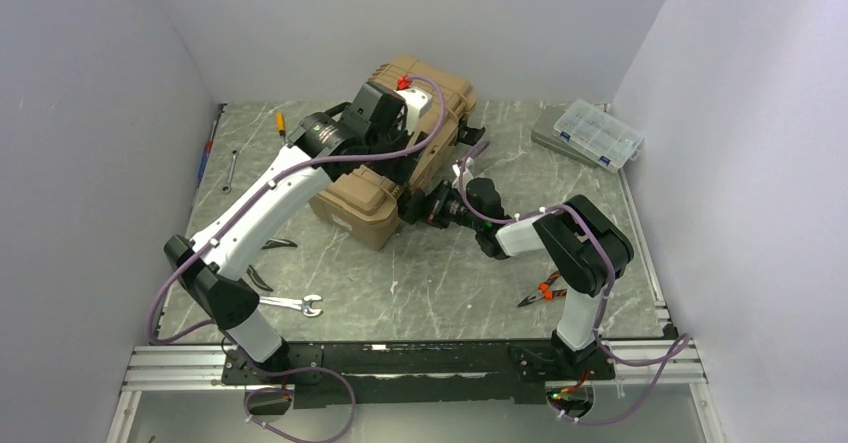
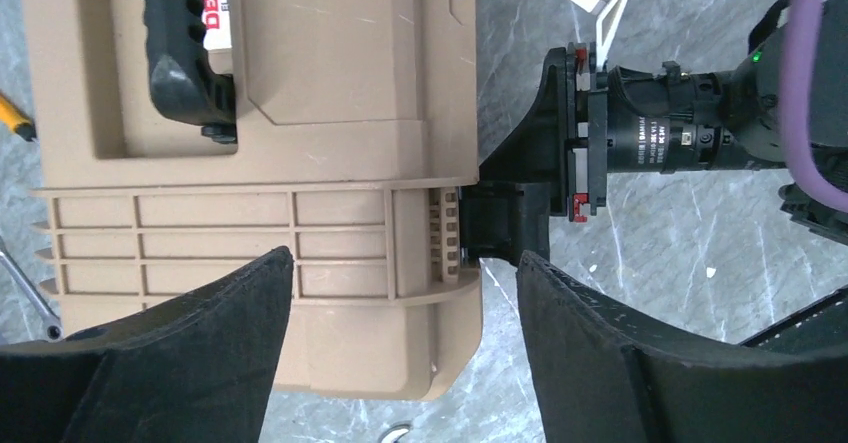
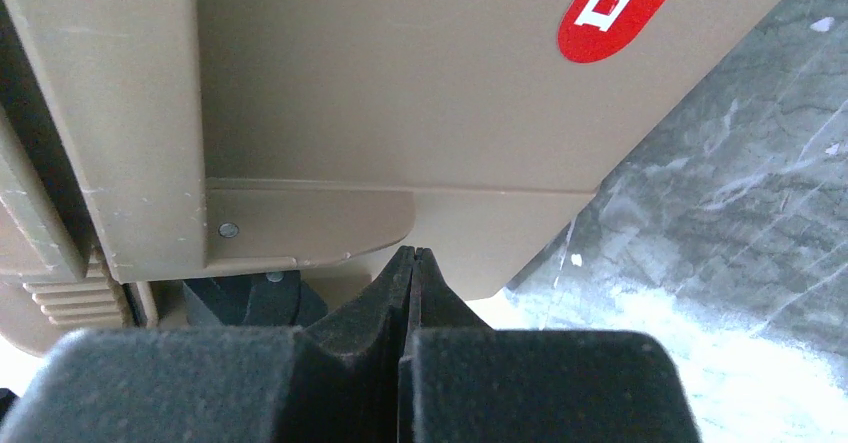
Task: Pack the tool kit
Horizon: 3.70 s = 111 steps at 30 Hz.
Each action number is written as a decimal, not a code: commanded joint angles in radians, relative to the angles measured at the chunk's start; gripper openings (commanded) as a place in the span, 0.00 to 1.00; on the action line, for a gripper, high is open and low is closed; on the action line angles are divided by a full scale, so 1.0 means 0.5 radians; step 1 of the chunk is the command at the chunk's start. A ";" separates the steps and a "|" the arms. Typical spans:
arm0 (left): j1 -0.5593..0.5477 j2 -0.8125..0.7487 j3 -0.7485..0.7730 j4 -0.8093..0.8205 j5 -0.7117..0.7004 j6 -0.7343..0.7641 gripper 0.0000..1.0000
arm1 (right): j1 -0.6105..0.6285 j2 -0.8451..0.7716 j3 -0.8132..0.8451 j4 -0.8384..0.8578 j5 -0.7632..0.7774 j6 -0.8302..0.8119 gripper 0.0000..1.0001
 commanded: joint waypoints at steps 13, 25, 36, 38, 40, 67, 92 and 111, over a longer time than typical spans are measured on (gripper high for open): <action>0.126 0.243 -0.086 0.000 0.430 -0.047 0.99 | 0.031 -0.186 0.101 -0.022 0.038 -0.064 0.00; 0.360 0.111 -0.518 0.107 0.862 -0.103 0.99 | 0.041 -0.254 0.160 -0.108 0.034 -0.066 0.00; 0.322 0.130 -0.574 0.029 0.648 -0.019 0.99 | 0.082 -0.371 0.329 -0.479 0.102 -0.148 0.00; 0.302 0.148 -0.570 0.006 0.583 -0.012 0.99 | 0.089 -0.396 0.372 -0.611 0.150 -0.177 0.00; 0.274 0.171 -0.569 -0.014 0.476 -0.014 0.99 | 0.095 -0.418 0.400 -0.687 0.172 -0.186 0.00; 0.222 0.202 -0.623 -0.290 0.431 0.082 0.90 | 0.096 -0.498 0.473 -0.961 0.247 -0.248 0.00; 0.162 0.008 0.170 -0.238 -0.103 0.104 0.99 | 0.098 -0.480 0.489 -0.977 0.237 -0.261 0.00; 0.096 0.309 0.142 -0.391 0.267 0.142 0.95 | 0.099 -0.480 0.489 -0.966 0.236 -0.252 0.00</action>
